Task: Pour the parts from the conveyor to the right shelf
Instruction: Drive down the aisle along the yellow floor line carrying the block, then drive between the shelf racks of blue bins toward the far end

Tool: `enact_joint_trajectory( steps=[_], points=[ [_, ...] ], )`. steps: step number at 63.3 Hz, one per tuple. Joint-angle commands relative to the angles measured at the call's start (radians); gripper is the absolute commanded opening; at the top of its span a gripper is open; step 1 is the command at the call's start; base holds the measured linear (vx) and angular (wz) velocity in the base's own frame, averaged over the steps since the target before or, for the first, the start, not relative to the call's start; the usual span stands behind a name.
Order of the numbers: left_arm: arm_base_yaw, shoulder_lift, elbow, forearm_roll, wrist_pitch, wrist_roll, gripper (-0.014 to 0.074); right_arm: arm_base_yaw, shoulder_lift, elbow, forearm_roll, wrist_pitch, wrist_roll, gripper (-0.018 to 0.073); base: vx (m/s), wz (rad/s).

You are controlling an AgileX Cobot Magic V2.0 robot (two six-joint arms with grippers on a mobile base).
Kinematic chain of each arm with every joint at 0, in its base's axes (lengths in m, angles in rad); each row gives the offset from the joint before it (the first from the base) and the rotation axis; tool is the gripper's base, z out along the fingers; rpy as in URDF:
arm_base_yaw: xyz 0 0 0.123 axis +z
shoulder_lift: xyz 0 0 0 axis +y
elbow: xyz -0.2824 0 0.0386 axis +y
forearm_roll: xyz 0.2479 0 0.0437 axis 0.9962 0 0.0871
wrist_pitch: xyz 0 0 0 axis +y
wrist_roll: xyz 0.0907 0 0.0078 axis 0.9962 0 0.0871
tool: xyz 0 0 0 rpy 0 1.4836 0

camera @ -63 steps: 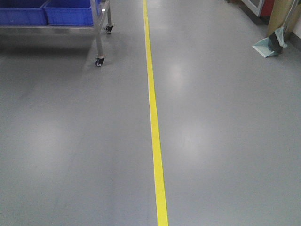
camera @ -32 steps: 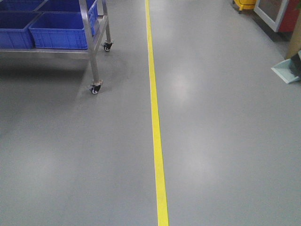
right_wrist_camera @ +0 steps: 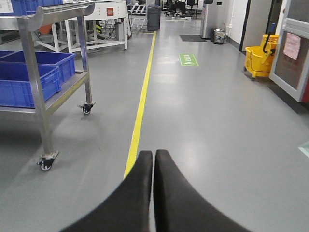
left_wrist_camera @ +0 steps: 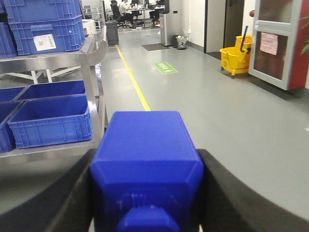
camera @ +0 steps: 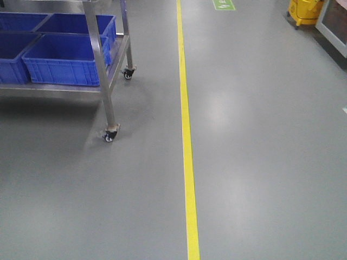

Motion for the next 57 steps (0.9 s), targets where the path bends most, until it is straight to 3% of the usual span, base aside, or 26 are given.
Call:
enact_joint_trajectory(
  steps=[1, 33, 57],
  points=[
    [-0.002, 0.013, -0.025, 0.0, -0.087, -0.009, -0.0006, -0.001, -0.011, 0.015, -0.003, -0.077, -0.008, -0.0009, 0.69, 0.1],
    [-0.002, 0.013, -0.025, 0.0, -0.087, -0.009, -0.0006, -0.001, -0.011, 0.015, -0.003, -0.077, -0.008, -0.0009, 0.6, 0.2],
    [-0.002, 0.013, -0.025, 0.0, -0.087, -0.009, -0.0006, -0.001, -0.011, 0.015, -0.003, -0.077, -0.008, -0.0009, 0.47, 0.53]
  ],
)
